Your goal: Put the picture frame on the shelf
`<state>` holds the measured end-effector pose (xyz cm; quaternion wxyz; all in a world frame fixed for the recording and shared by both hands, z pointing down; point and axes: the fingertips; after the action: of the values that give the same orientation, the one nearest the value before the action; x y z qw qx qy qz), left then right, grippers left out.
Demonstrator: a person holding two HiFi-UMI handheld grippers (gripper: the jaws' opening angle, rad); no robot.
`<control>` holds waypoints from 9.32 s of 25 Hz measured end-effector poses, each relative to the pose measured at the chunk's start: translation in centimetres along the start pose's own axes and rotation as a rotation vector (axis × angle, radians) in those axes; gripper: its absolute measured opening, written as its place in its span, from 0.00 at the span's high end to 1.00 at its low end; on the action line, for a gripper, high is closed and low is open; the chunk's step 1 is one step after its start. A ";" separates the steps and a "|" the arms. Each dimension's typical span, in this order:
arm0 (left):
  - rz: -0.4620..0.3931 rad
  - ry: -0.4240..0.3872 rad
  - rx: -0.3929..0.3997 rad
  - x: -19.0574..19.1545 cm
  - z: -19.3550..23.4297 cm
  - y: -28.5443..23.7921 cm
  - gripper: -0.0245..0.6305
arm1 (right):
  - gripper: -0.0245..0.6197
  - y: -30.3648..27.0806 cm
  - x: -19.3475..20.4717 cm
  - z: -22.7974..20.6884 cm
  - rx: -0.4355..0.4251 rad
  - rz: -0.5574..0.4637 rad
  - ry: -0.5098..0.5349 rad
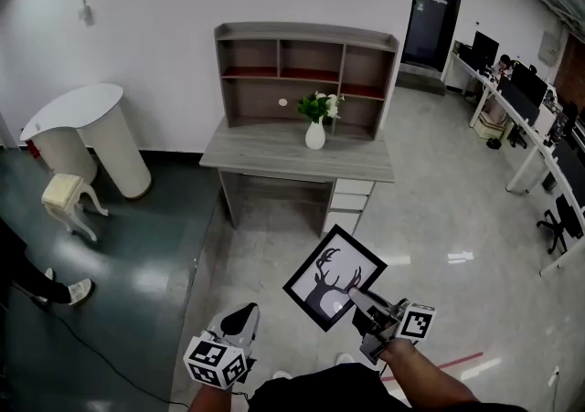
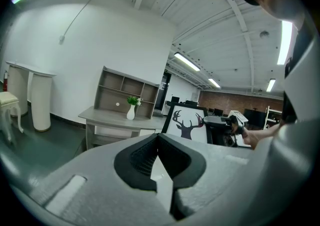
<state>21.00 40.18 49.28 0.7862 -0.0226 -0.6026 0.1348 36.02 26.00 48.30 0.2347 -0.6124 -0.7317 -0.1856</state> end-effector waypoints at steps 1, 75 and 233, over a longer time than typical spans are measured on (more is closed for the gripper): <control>0.004 0.001 -0.001 0.2 0.4 0.5 0.95 | 0.85 -0.2 0.1 0.1 0.007 -0.005 0.010; 0.069 -0.084 0.271 -20.0 34.2 -35.8 0.95 | 0.85 -34.7 -28.8 -16.3 0.142 -0.247 0.017; 0.126 -0.143 0.685 -30.1 51.2 -56.2 0.95 | 0.94 -53.2 -40.9 -23.1 0.770 -0.408 0.578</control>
<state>-24.55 -27.61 46.04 0.6940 0.2149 -0.5734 0.3786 -7.87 -29.69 44.78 0.5943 -0.2507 -0.7568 -0.1063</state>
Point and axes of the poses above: the fingertips, and each gripper's own axes: y backward along the fingers, z to its left, x out of its underside, and after that the axes turned 10 degrees about x, right-handed
